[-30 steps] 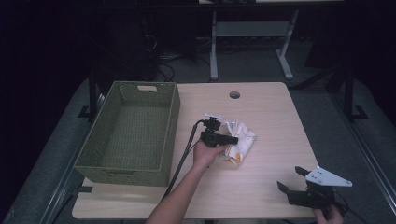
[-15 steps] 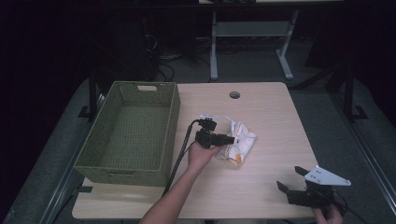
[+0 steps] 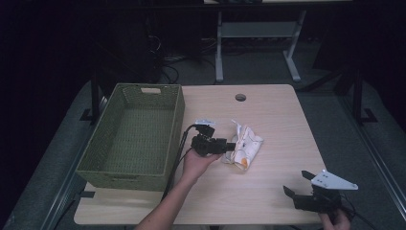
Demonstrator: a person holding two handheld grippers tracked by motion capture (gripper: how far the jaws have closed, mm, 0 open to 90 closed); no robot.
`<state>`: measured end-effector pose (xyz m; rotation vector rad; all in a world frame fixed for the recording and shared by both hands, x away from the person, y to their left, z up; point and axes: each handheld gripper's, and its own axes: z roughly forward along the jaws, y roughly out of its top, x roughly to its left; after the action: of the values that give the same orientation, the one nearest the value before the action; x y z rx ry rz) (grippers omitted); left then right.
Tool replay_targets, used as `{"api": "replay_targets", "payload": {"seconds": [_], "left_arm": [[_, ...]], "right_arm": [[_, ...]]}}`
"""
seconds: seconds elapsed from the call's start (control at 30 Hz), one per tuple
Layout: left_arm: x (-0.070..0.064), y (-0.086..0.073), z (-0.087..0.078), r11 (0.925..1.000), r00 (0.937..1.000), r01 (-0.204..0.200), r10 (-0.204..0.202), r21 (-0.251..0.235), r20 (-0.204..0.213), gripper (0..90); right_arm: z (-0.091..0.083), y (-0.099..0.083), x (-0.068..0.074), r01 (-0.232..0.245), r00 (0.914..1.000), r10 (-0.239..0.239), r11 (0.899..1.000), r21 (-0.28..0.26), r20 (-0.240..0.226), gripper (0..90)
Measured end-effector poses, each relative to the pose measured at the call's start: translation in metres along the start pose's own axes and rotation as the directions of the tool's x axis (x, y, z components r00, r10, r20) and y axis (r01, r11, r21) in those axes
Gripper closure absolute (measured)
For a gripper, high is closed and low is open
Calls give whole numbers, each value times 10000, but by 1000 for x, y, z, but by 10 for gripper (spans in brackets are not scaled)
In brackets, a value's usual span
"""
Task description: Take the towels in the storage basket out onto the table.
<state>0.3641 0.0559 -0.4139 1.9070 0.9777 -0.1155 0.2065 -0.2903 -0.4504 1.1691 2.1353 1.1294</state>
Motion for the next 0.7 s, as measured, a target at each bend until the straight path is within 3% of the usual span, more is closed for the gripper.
{"api": "replay_targets", "payload": {"seconds": [0.23,0.7], "left_arm": [[-3,-9,-13,9996,9995,-184,189,-196,260,460],[-18,-37,-21,9951,9949,-974,977,-139,230,415]], "right_arm": [[1,0,1,75,10000,-75,10000,65,3,139],[2,-1,4,210,9998,-210,9996,209,10,138]]}}
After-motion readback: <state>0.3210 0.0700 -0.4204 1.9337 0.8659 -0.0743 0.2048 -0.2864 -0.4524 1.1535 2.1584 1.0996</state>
